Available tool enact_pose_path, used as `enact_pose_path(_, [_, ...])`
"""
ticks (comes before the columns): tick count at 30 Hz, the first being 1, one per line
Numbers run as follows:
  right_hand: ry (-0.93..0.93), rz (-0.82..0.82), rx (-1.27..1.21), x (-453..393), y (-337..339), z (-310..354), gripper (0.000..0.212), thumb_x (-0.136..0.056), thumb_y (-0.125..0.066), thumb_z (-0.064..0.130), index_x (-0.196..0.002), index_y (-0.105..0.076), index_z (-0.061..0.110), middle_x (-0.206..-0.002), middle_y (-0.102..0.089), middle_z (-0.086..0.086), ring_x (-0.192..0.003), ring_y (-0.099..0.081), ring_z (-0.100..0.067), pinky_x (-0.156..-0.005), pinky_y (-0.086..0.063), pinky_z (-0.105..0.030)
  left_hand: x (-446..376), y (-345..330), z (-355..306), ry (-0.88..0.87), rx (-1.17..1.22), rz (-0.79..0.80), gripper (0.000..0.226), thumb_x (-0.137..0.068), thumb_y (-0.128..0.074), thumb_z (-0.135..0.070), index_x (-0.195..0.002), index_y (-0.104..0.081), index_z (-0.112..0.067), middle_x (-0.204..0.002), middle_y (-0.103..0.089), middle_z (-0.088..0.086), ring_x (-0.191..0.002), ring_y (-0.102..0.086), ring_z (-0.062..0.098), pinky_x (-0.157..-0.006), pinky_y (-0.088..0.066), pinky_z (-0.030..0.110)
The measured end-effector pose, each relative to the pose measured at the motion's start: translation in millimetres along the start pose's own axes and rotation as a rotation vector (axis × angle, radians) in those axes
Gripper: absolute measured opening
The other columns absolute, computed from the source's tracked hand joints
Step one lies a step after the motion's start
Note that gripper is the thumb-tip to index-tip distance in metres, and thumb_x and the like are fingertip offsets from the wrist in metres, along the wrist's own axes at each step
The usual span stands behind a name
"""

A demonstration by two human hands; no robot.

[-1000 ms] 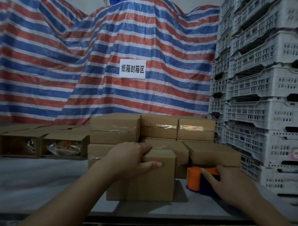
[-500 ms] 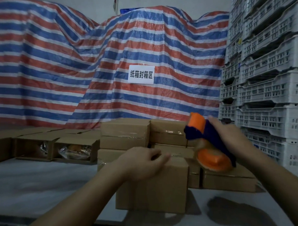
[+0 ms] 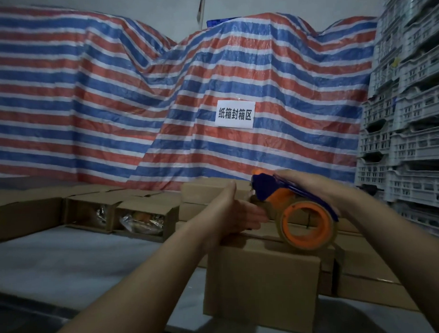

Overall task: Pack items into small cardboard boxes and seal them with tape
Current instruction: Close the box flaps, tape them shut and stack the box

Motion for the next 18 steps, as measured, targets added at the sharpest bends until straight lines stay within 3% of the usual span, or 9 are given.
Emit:
enact_pose_path(2, [-0.008,0.019,0.012,2.0,-7.8,3.4,0.038,-0.099,-0.056,0.043,-0.109,-0.065,0.008,-0.071,-0.071,-0.006,-0.054,-0.065,-0.014,-0.052,-0.054,-0.025,0.4,0.1,-0.9,0.025,0.074,0.002,0.075,-0.102,-0.015,-0.060,-0.109,-0.068,-0.008,-0.111,-0.074,0.009,-0.111,-0.066,0.021,-0.096,-0.046,0.030])
enact_pose_path(4, [-0.001,0.028,0.063,3.9,-14.3,8.0,0.035,-0.102,-0.052,0.040,-0.107,-0.065,0.008,-0.069,-0.070,-0.005,-0.052,-0.064,-0.013,-0.050,-0.052,-0.022,2.1,-0.4,-3.8,0.021,0.158,0.008,0.057,-0.103,-0.029,-0.055,-0.105,-0.067,-0.013,-0.109,-0.074,0.008,-0.112,-0.066,0.022,-0.103,-0.045,0.036])
enact_pose_path(8, [-0.001,-0.011,0.146,6.0,-17.1,15.1,0.035,-0.104,-0.049,0.040,-0.104,-0.064,0.009,-0.066,-0.069,-0.003,-0.051,-0.063,-0.010,-0.050,-0.051,-0.020,-0.2,10.2,-6.6,-0.044,0.186,-0.088,0.039,-0.099,-0.049,-0.045,-0.112,-0.068,-0.014,-0.106,-0.075,0.007,-0.103,-0.070,0.020,-0.099,-0.048,0.036])
enact_pose_path(12, [-0.025,-0.036,0.168,6.2,-17.9,14.5,0.036,-0.104,-0.049,0.040,-0.109,-0.065,0.008,-0.075,-0.069,-0.007,-0.061,-0.062,-0.016,-0.068,-0.050,-0.029,1.3,19.2,-1.5,-0.029,0.219,-0.144,0.032,-0.101,-0.048,-0.033,-0.095,-0.069,-0.009,-0.089,-0.077,0.004,-0.079,-0.073,0.010,-0.069,-0.055,0.021])
enact_pose_path(16, [0.002,-0.055,0.187,6.7,-16.0,16.0,0.041,-0.103,-0.052,0.042,-0.115,-0.065,0.006,-0.091,-0.072,-0.015,-0.075,-0.064,-0.022,-0.082,-0.051,-0.036,6.2,21.7,-0.5,-0.028,0.222,-0.150,0.029,-0.100,-0.050,-0.030,-0.092,-0.069,-0.010,-0.091,-0.075,0.003,-0.084,-0.071,0.012,-0.084,-0.046,0.028])
enact_pose_path(18, [0.023,-0.056,0.207,5.5,-15.0,16.6,0.043,-0.103,-0.051,0.043,-0.118,-0.066,0.005,-0.093,-0.072,-0.016,-0.079,-0.064,-0.024,-0.085,-0.051,-0.037,8.0,20.8,-1.0,-0.020,0.217,-0.164,0.023,-0.099,-0.052,-0.026,-0.094,-0.069,-0.010,-0.087,-0.074,0.003,-0.081,-0.069,0.012,-0.082,-0.046,0.028])
Point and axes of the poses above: each hand's wrist, its own x-axis away from the middle knuckle, its own y-axis out of the back of the hand, z = x × y, the point moved 9 cm from there along -x, towards the middle knuckle
